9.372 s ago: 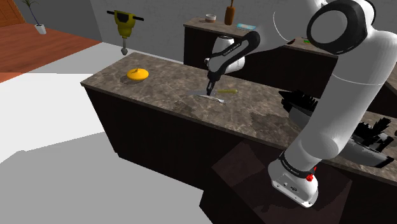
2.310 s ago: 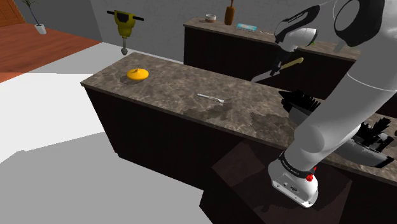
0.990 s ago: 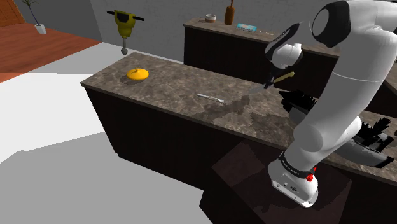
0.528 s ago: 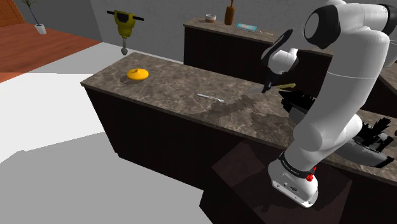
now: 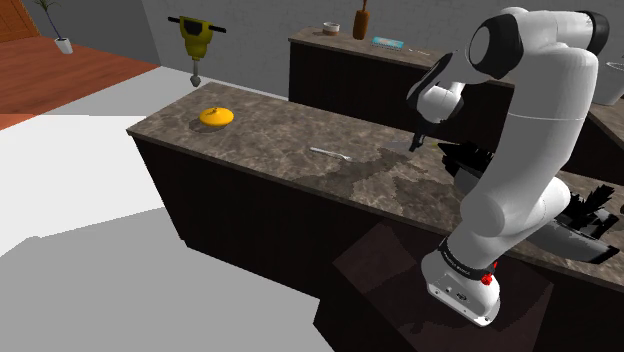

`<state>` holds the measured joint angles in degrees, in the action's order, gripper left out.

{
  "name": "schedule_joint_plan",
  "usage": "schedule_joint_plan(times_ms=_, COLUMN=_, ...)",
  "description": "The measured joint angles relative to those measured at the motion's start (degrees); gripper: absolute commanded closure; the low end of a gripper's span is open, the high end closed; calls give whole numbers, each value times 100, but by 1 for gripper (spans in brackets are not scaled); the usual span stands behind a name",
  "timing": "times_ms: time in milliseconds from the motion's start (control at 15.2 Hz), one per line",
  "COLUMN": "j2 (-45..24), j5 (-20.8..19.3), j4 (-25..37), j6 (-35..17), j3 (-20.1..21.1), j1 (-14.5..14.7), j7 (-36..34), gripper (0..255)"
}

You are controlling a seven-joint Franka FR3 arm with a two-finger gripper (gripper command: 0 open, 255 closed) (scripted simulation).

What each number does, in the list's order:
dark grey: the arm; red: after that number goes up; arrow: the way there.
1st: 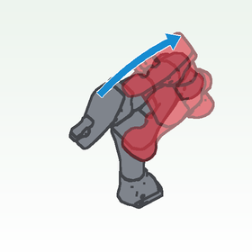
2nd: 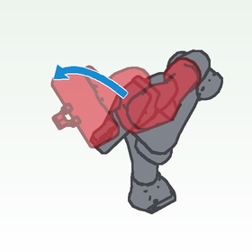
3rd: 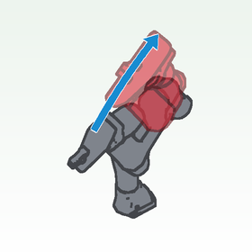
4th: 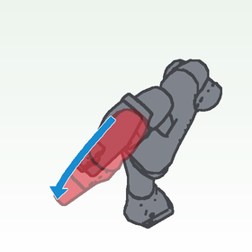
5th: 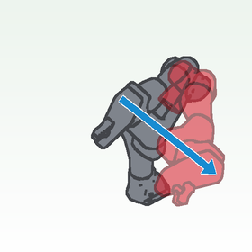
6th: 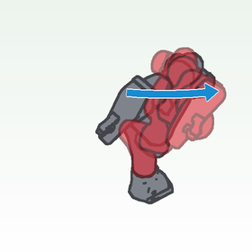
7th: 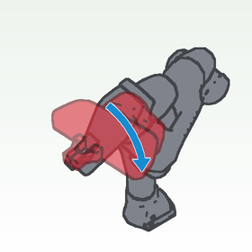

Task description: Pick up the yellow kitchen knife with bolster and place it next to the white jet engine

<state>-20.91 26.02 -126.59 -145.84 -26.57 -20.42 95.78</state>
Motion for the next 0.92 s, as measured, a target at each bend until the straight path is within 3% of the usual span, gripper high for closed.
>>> schedule_joint_plan(times_ms=198, j2=-5, j5=4, j4=1, j6=-3, j3=3, j1=0, j7=2, gripper=255)
schedule_joint_plan(times_ms=264, j2=-4, j5=4, j4=0, j6=-4, j3=4, j1=0, j7=2, gripper=0)
schedule_joint_plan(times_ms=660, j2=-5, j5=4, j4=0, j6=-4, j3=4, j1=0, j7=2, gripper=0)
schedule_joint_plan(times_ms=924, j2=466, j5=-450, j4=-2, j6=389, j3=-270, j1=153, j7=-291, gripper=0)
